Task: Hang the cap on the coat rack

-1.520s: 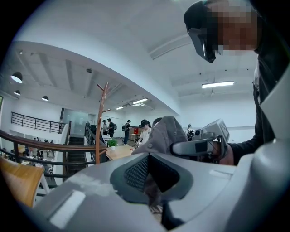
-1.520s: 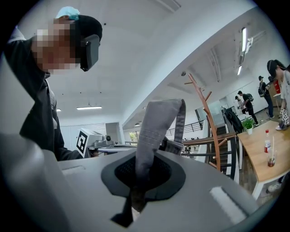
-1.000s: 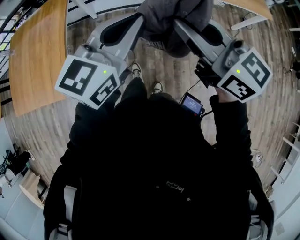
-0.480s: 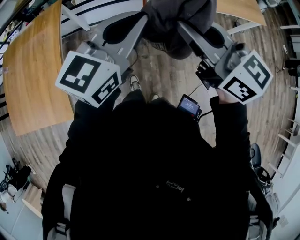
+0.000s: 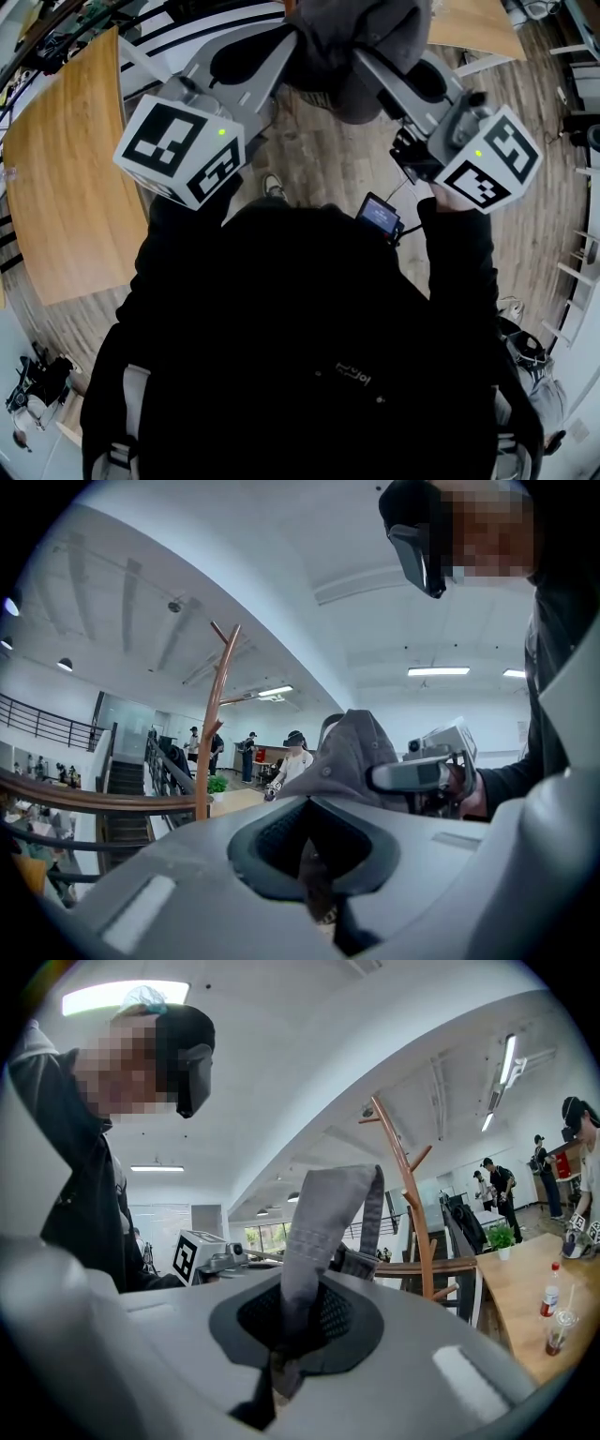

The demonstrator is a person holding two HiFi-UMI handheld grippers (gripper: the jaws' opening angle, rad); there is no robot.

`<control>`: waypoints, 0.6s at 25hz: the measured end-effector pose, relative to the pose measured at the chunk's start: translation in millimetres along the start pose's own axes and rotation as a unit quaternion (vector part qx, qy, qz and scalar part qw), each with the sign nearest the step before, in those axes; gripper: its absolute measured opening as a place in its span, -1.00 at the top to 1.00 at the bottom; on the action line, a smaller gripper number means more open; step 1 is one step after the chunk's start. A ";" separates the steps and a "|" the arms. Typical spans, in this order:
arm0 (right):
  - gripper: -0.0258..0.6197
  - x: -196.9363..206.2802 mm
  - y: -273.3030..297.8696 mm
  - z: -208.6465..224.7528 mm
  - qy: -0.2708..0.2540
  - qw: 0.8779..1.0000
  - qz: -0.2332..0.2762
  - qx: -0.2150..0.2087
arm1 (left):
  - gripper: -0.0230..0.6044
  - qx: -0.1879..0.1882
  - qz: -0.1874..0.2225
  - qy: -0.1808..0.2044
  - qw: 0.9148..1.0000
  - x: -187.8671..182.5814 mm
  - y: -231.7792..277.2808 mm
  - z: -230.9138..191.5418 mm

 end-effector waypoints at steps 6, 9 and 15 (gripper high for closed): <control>0.87 -12.7 2.7 -5.0 -0.010 1.000 0.005 0.007 | 0.92 0.014 0.005 0.010 1.000 -11.6 -6.1 -2.1; 0.87 -20.0 6.0 -10.3 -0.016 1.000 0.005 0.006 | 0.92 0.017 0.011 0.012 1.000 -17.8 -10.2 -3.0; 0.87 -35.8 9.3 -21.8 -0.022 1.000 -0.003 0.008 | 0.92 0.031 0.013 0.011 0.999 -30.3 -18.2 0.2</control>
Point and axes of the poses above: the fingertips, and each gripper's own axes: y forward along the fingers, z to its right, x out of its underside, the point moved 2 cm from there along -y, backward along the fingers, and after that the axes turned 4 degrees about -z, right-handed, at the moved point
